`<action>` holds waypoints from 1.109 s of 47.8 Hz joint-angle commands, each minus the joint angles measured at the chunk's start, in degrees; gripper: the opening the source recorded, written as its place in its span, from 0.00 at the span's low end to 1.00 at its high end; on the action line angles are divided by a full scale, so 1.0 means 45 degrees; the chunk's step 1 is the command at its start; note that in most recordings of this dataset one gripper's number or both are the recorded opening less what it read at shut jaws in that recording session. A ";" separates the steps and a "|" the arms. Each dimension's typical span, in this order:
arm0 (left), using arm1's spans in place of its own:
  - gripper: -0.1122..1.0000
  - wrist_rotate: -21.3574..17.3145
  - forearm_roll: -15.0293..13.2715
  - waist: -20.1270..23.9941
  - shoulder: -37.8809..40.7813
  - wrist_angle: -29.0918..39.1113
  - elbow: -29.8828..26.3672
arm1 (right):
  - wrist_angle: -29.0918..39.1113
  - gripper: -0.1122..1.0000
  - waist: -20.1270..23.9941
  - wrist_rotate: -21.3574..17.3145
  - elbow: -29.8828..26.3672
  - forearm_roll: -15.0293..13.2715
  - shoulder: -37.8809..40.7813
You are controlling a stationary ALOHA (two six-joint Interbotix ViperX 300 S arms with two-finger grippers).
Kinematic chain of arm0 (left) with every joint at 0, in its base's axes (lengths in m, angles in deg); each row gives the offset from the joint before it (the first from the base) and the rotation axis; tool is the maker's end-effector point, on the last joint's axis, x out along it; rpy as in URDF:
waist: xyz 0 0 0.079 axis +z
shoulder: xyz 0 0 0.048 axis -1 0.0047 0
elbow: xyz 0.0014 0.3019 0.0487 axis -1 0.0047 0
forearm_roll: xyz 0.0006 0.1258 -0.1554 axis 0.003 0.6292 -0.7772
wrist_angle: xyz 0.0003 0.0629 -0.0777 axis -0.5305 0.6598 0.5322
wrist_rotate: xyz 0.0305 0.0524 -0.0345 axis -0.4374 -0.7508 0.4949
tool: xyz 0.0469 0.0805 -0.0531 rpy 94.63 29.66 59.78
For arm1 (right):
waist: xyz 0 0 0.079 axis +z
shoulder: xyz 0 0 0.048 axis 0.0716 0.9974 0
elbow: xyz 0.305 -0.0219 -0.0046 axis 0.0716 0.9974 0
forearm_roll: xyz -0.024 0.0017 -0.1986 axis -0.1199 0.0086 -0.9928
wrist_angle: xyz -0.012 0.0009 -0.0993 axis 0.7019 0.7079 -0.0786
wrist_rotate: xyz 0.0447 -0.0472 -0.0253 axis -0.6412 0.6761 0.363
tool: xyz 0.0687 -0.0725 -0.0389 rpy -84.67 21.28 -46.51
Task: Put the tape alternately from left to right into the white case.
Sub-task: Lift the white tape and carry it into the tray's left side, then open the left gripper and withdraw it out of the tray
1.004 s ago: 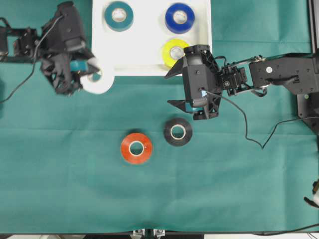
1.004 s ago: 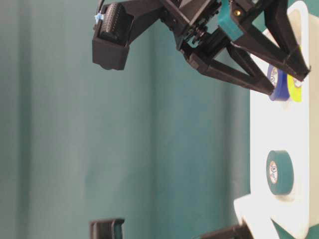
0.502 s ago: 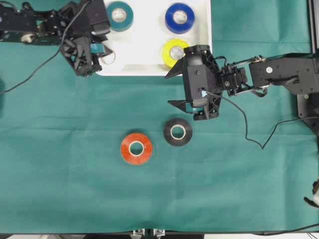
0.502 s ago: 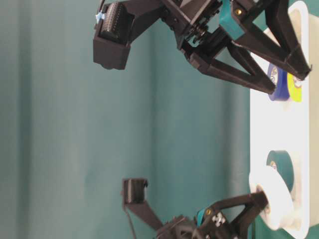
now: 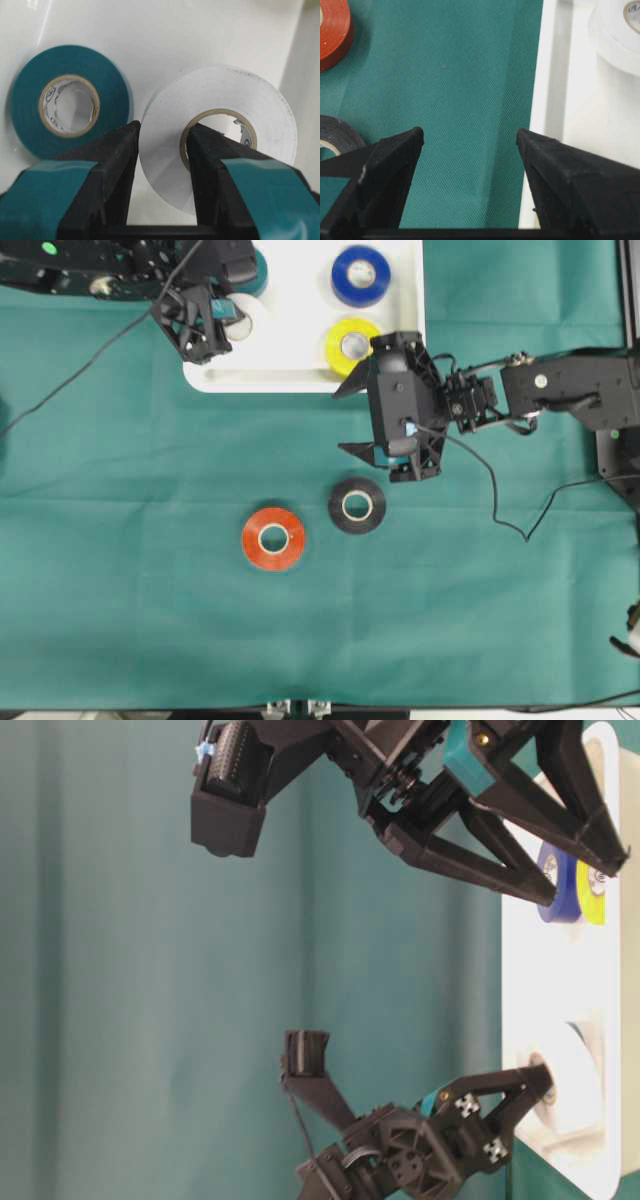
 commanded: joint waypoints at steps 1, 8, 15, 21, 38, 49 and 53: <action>0.07 0.0020 0.0020 0.0078 -0.0020 -0.0117 -0.0488 | -0.0137 0.84 0.0039 0.0000 -0.0078 0.0000 -0.0215; 0.07 0.0020 0.0020 0.0078 0.0176 0.0078 -0.0625 | -0.0137 0.84 0.0039 0.0000 -0.0078 -0.0020 -0.0195; 0.07 -0.0020 0.0020 0.0156 0.0195 0.0234 -0.0586 | -0.0137 0.84 0.0039 0.0000 -0.0078 -0.0020 -0.0215; 0.07 -0.0195 0.0020 0.0234 0.0176 0.0234 -0.0566 | -0.0176 0.84 0.0039 0.0020 -0.0098 -0.0020 -0.0215; 0.32 -0.1309 0.0020 0.0215 0.0020 0.0234 -0.0566 | -0.0234 0.84 0.0039 0.0020 -0.0078 -0.0020 -0.0215; 0.89 -0.1328 0.0020 0.0215 -0.0508 0.0234 -0.0527 | -0.0234 0.84 0.0039 0.0039 -0.0078 -0.0020 -0.0215; 0.99 -0.1328 0.0020 0.0195 -0.0586 0.0234 -0.0469 | -0.0234 0.84 0.0039 0.0039 -0.0078 -0.0039 -0.0215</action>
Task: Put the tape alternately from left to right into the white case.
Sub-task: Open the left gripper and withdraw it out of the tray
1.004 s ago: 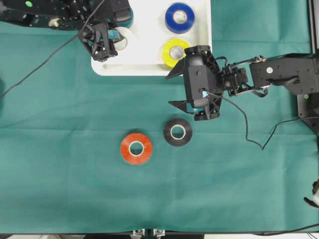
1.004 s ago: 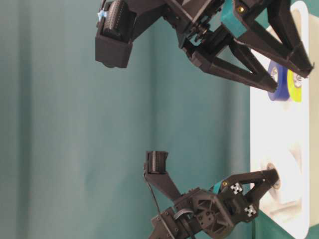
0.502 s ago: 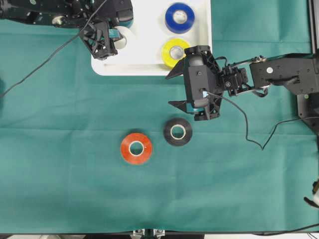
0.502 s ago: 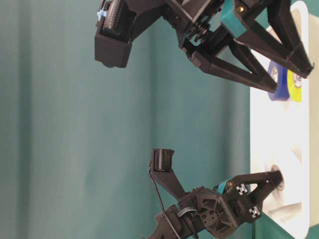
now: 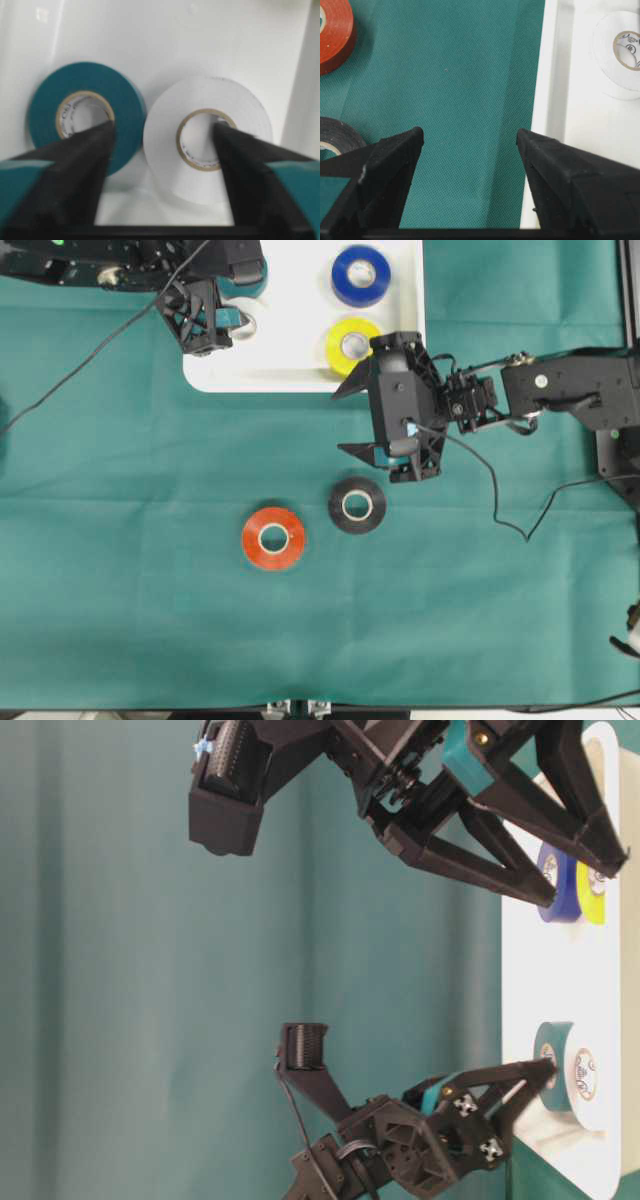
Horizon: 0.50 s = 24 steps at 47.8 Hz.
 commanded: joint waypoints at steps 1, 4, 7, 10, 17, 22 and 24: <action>1.00 0.0020 0.0000 0.0000 -0.0469 -0.0059 -0.0176 | -0.0098 0.84 0.0039 0.0000 -0.0098 -0.0020 -0.0195; 1.00 0.0039 0.0000 0.0000 -0.0469 -0.0059 -0.0137 | -0.0098 0.84 0.0039 0.0000 -0.0098 0.0000 -0.0215; 1.00 0.0039 -0.0020 -0.0039 -0.0469 -0.0059 -0.0098 | -0.0098 0.84 0.0039 0.0000 -0.0098 0.0000 -0.0195; 1.00 0.0039 0.0000 -0.0078 -0.0469 -0.0059 -0.0078 | -0.0098 0.84 0.0039 0.0000 -0.0098 -0.0020 -0.0195; 1.00 0.0039 -0.0020 -0.0215 -0.0469 -0.0059 -0.0059 | -0.0098 0.84 0.0039 0.0000 -0.0098 0.0000 -0.0195; 1.00 0.0059 -0.0020 -0.0391 -0.0488 -0.0039 -0.0059 | -0.0098 0.84 0.0039 -0.0020 -0.0098 0.0000 -0.0195; 1.00 0.0059 -0.0020 -0.0488 -0.0508 -0.0020 -0.0039 | -0.0098 0.84 0.0039 -0.0020 -0.0098 0.0000 -0.0195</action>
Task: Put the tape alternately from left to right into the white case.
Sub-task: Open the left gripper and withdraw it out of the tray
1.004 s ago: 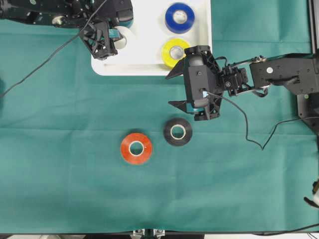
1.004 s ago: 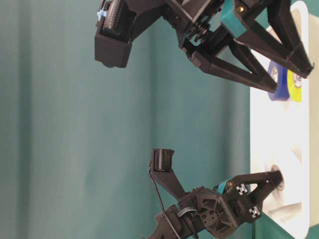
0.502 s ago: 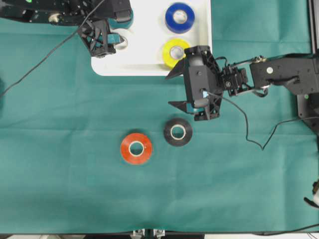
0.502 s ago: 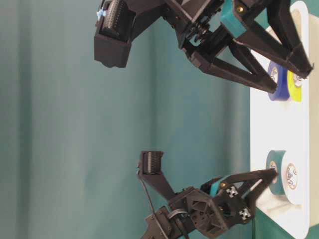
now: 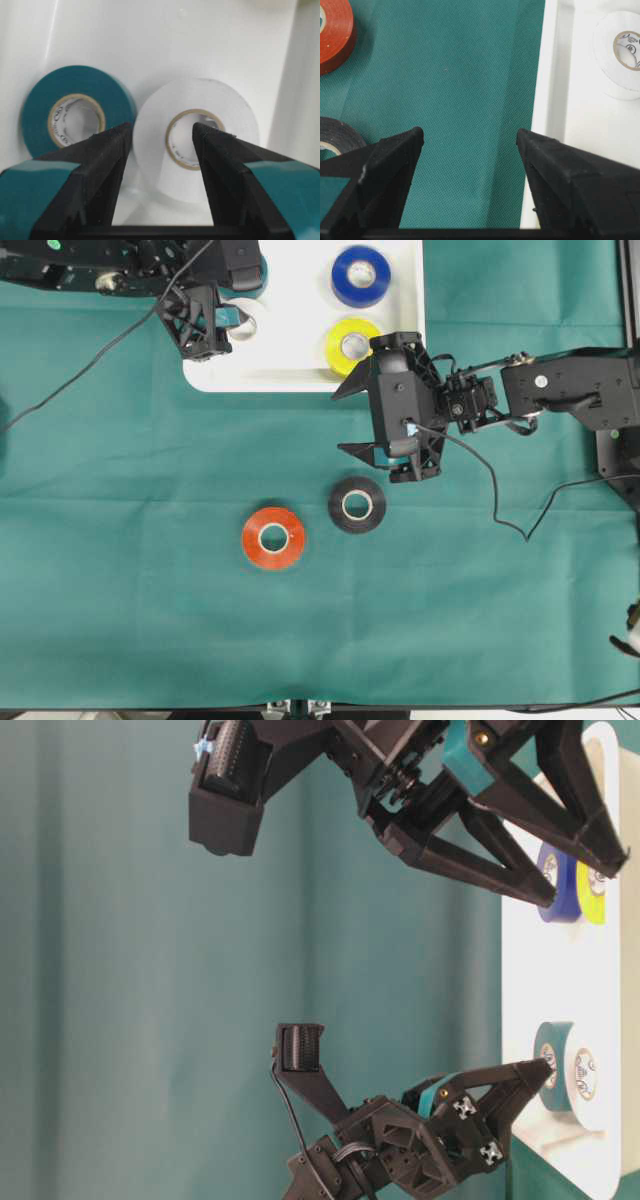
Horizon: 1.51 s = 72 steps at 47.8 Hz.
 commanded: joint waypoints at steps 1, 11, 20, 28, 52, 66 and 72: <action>1.00 0.0039 -0.0020 -0.0234 -0.0449 0.0000 -0.0098 | -0.0117 0.84 0.0039 -0.0020 -0.0098 0.0000 -0.0195; 0.99 0.0098 -0.0059 -0.1094 -0.0898 0.0352 0.0352 | -0.0117 0.84 0.0059 -0.0020 -0.0078 0.0000 -0.0215; 0.97 0.0449 -0.0059 -0.2070 -0.1602 0.0371 0.0996 | -0.0117 0.84 0.0039 -0.0020 -0.0078 -0.0020 -0.0215; 0.87 0.1035 -0.0059 -0.2949 -0.2031 0.0371 0.1387 | -0.0117 0.84 0.0039 -0.0020 -0.0078 0.0000 -0.0195; 0.85 0.3418 -0.0059 -0.5117 -0.2168 0.0371 0.1914 | -0.0117 0.84 0.0078 -0.0020 -0.0078 0.0000 -0.0215; 0.85 0.4395 -0.0059 -0.5879 -0.2168 0.0371 0.1934 | -0.0117 0.84 0.0098 -0.0039 -0.0078 0.0000 -0.0215; 0.85 0.4648 -0.0059 -0.6113 -0.2168 0.0371 0.1934 | -0.0117 0.84 0.0098 -0.0020 -0.0059 0.0000 -0.0195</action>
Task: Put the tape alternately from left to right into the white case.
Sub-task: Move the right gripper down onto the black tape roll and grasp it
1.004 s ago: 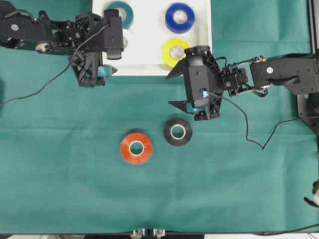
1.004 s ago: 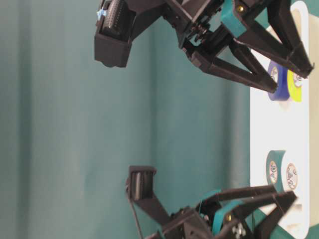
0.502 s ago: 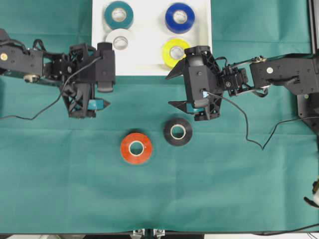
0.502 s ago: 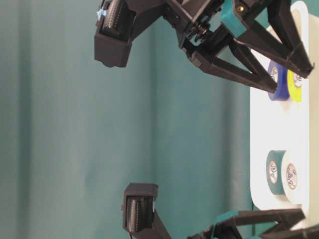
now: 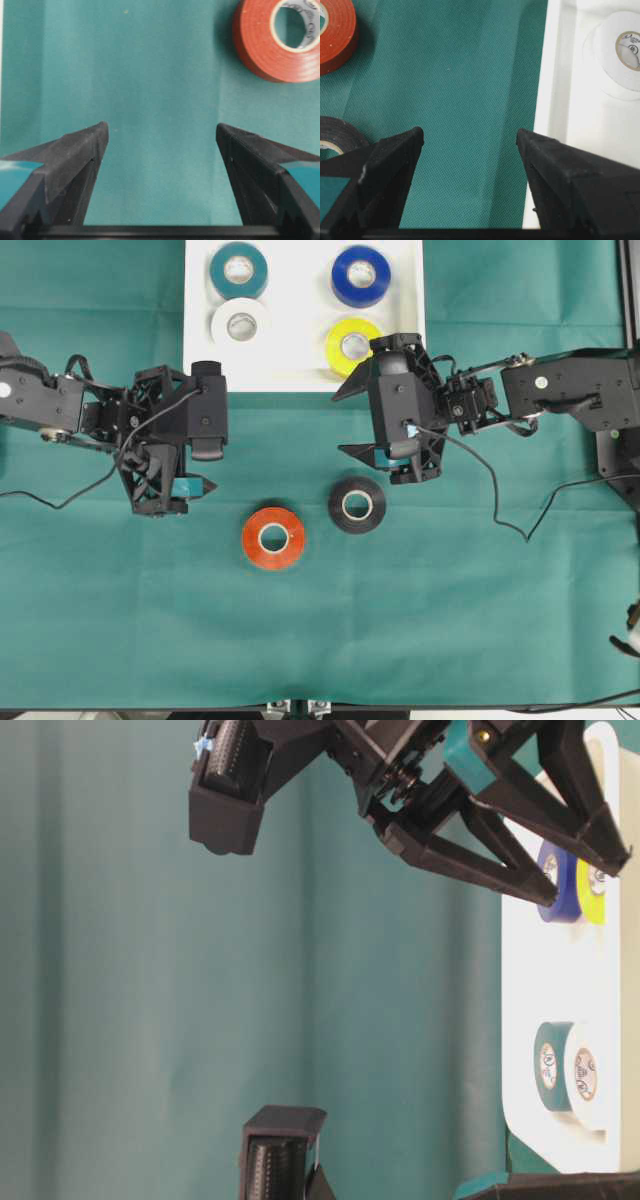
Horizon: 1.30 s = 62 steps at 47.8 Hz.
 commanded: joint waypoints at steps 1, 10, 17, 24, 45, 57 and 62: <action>0.85 0.0117 -0.0020 -0.0215 -0.0293 -0.0059 -0.0137 | -0.0098 0.84 0.0039 0.0000 -0.0078 0.0000 -0.0195; 0.85 0.0547 -0.0020 -0.0313 -0.0273 -0.0059 -0.0098 | -0.0098 0.84 0.0039 -0.0020 -0.0078 0.0000 -0.0215; 0.85 0.0547 -0.0020 -0.0313 -0.0254 -0.0059 -0.0020 | -0.0078 0.84 0.0059 -0.0020 -0.0078 0.0000 -0.0215; 0.85 0.0547 -0.0020 -0.0313 -0.0273 -0.0098 -0.0020 | -0.0059 0.84 0.0156 -0.0020 -0.0078 0.0000 -0.0215; 0.85 0.0547 -0.0039 -0.0293 -0.0254 -0.0098 0.0000 | -0.0020 0.84 0.0469 -0.0039 -0.0078 0.0039 -0.0215; 0.85 0.0547 -0.0020 -0.0313 -0.0234 -0.0098 -0.0020 | 0.0508 0.84 0.1211 -0.0664 -0.0078 0.0039 -0.0215; 0.85 0.0547 -0.0020 -0.0313 -0.0215 -0.0117 0.0000 | 0.0938 0.84 0.1484 -0.0996 -0.0078 0.0039 -0.0234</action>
